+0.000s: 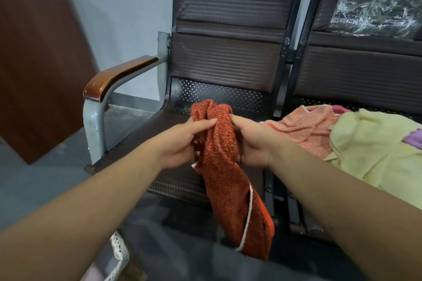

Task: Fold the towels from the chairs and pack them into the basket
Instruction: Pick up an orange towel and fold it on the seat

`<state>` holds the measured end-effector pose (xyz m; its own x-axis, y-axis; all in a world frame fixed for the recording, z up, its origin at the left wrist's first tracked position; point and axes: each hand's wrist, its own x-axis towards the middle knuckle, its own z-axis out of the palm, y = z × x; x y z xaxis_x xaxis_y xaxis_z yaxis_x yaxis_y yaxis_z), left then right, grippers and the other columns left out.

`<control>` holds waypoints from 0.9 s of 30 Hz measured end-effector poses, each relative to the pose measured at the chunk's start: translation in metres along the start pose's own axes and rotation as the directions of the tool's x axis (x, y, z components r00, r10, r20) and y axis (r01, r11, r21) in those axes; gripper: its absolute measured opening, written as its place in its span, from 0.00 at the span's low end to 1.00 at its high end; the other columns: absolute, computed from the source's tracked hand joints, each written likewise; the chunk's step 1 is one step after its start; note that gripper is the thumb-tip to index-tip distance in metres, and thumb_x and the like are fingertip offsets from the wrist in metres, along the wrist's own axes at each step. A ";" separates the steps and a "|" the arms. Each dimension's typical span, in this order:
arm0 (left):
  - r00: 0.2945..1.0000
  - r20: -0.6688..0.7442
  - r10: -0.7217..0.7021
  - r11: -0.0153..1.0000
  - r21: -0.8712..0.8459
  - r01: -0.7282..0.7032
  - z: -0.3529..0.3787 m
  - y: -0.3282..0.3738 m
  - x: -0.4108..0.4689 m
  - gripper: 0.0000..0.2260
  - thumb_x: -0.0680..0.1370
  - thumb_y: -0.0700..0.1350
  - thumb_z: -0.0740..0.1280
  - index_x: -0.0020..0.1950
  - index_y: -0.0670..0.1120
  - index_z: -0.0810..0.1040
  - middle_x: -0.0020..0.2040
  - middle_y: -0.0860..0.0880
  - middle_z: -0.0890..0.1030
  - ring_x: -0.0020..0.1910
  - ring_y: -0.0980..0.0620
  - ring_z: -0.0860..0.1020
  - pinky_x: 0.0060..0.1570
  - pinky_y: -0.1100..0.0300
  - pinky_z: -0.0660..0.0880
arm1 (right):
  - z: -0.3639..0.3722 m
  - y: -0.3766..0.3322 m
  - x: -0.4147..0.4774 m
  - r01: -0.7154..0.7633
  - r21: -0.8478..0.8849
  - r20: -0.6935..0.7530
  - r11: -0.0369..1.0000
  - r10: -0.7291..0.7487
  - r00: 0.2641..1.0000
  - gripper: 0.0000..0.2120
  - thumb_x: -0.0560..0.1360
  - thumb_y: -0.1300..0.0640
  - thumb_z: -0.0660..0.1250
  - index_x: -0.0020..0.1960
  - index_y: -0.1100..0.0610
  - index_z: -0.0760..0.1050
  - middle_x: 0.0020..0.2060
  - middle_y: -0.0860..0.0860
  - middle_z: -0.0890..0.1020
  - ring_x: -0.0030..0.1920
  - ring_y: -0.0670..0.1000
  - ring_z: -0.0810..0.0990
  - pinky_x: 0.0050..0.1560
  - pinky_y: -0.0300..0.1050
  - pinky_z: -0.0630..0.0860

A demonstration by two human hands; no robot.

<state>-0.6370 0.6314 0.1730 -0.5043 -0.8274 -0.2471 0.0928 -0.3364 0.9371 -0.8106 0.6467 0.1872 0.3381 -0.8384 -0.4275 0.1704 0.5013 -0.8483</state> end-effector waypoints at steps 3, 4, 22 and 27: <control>0.990 -0.110 0.089 0.990 0.118 -0.076 -0.004 -0.004 0.003 0.26 0.71 0.46 0.76 0.67 0.52 0.73 0.58 0.46 0.84 0.59 0.46 0.82 0.60 0.48 0.77 | 0.001 -0.002 -0.002 -0.030 -0.024 0.039 0.999 0.031 0.999 0.21 0.81 0.47 0.61 0.59 0.63 0.80 0.50 0.59 0.85 0.46 0.54 0.86 0.52 0.49 0.83; 0.972 -0.184 0.148 0.976 0.183 -0.114 -0.006 -0.004 0.005 0.22 0.71 0.44 0.76 0.64 0.49 0.77 0.56 0.46 0.85 0.57 0.45 0.82 0.60 0.50 0.78 | 0.000 -0.001 -0.002 -0.029 -0.020 0.043 0.999 0.030 0.999 0.20 0.81 0.48 0.61 0.59 0.63 0.80 0.49 0.59 0.85 0.45 0.54 0.86 0.50 0.48 0.83; 0.879 -0.473 0.065 0.880 -0.389 -0.274 -0.035 0.019 0.007 0.09 0.81 0.47 0.65 0.50 0.42 0.79 0.45 0.45 0.84 0.40 0.50 0.84 0.41 0.53 0.83 | -0.039 -0.014 -0.002 0.227 0.213 -0.385 0.951 -0.132 0.913 0.18 0.84 0.49 0.57 0.65 0.60 0.76 0.57 0.57 0.83 0.56 0.56 0.83 0.54 0.53 0.78; 0.960 -0.186 0.208 0.887 -0.378 -0.266 -0.031 0.019 -0.002 0.09 0.74 0.33 0.63 0.52 0.39 0.77 0.45 0.44 0.84 0.44 0.49 0.84 0.46 0.56 0.82 | -0.038 -0.020 -0.019 0.225 0.166 -0.103 0.960 -0.210 0.972 0.19 0.81 0.47 0.62 0.61 0.60 0.77 0.49 0.56 0.84 0.48 0.57 0.83 0.52 0.53 0.81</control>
<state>-0.6081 0.6124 0.1841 -0.3052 -0.9482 -0.0880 0.5404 -0.2485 0.8039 -0.8551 0.6441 0.2005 0.1976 -0.9425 -0.2697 0.3932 0.3282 -0.8589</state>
